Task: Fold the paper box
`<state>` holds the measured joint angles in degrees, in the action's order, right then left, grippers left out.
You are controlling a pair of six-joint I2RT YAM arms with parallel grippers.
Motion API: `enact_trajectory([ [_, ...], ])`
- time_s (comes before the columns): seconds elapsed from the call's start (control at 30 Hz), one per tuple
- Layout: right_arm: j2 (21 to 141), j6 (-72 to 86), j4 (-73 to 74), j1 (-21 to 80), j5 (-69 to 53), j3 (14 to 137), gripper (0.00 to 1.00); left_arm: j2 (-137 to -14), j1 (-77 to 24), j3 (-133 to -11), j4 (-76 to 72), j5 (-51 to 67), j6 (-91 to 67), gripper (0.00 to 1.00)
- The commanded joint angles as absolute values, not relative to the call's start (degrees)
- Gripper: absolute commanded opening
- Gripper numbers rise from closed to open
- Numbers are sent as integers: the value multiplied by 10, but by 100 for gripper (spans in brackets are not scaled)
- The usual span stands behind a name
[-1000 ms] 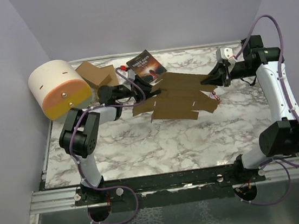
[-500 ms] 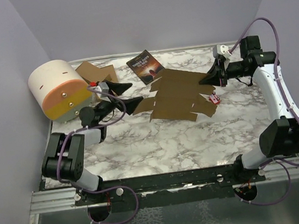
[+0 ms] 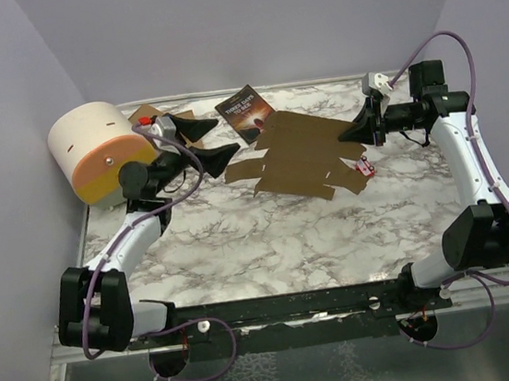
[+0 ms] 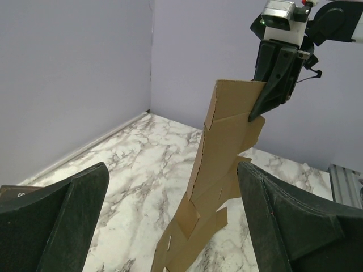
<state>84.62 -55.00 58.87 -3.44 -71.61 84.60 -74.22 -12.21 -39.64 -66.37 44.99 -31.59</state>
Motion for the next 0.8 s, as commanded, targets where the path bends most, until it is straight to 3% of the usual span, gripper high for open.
enact_trajectory([
  [0.0, 835, -541, 576, -33, -717, 842, 1, -726, -152, -463, -460, 473, -232, 99],
  [0.17, 840, -541, 580, -33, -722, 848, 1, -741, -229, -572, -190, 371, -55, 99],
  [0.4, 839, -541, 584, -33, -724, 848, 1, -793, -271, -625, -167, 303, -24, 97],
  [0.53, 838, -541, 584, -33, -725, 848, 1, -821, -289, -635, -195, 290, -31, 89],
  [0.77, 840, -543, 587, -33, -727, 850, 1, -857, -297, -634, -267, 328, -67, 62],
])
